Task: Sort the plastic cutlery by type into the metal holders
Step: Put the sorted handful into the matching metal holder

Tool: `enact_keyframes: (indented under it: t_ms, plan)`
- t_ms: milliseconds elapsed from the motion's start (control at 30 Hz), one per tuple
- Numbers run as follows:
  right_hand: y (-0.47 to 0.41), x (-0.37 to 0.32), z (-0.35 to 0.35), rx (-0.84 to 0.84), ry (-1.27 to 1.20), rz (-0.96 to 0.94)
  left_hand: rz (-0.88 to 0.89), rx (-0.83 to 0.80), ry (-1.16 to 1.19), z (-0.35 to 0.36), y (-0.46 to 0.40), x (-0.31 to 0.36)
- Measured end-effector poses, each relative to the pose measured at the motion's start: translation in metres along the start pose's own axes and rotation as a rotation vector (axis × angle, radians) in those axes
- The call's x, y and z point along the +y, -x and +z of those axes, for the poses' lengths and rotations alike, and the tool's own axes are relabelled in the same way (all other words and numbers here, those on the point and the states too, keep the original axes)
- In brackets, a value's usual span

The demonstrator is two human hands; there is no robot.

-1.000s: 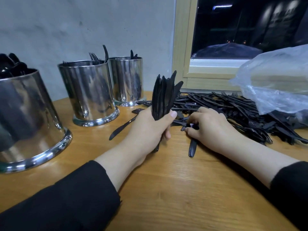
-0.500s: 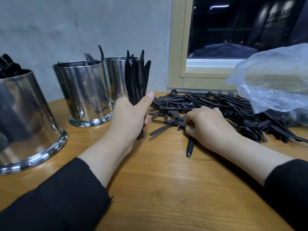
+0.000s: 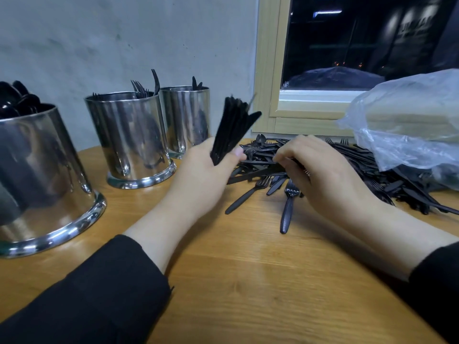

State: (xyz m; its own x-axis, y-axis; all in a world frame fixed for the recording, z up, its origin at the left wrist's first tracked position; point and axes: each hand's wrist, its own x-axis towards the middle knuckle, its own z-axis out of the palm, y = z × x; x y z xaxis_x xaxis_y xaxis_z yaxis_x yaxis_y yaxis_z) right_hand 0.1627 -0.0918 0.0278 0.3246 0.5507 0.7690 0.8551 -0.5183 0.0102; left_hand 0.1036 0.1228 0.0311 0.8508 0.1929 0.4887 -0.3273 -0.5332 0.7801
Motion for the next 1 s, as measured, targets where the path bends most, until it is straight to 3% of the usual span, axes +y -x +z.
enact_keyframes:
  t_ms: [167,300,367,433,500,600,733,1000]
  plan:
    - [-0.002,-0.014,-0.005,0.111,-0.119,0.082,0.006,-0.209,0.106,0.01,0.008,0.004]
    - [-0.004,-0.012,-0.012,0.259,-0.158,0.299,-0.05,-0.064,0.074,0.011,0.002,-0.004]
    - [-0.003,-0.006,-0.015,0.154,-0.13,0.408,-0.104,0.041,0.136,0.01,-0.002,-0.009]
    - [0.0,0.001,-0.014,-0.117,-0.036,0.536,-0.145,0.074,0.169,0.01,-0.003,-0.014]
    - [0.002,0.001,-0.012,-0.403,0.094,0.641,-0.196,0.001,0.214,0.013,-0.001,-0.017]
    - [0.004,-0.004,-0.006,-0.633,0.222,0.718,-0.248,-0.147,0.212,0.018,0.004,-0.016]
    - [0.001,-0.01,-0.002,-0.706,0.276,0.761,-0.237,-0.172,0.124,0.017,0.005,-0.014]
    - [-0.001,-0.016,-0.013,-0.748,0.153,0.81,-0.304,-0.057,0.312,0.016,0.004,-0.014]
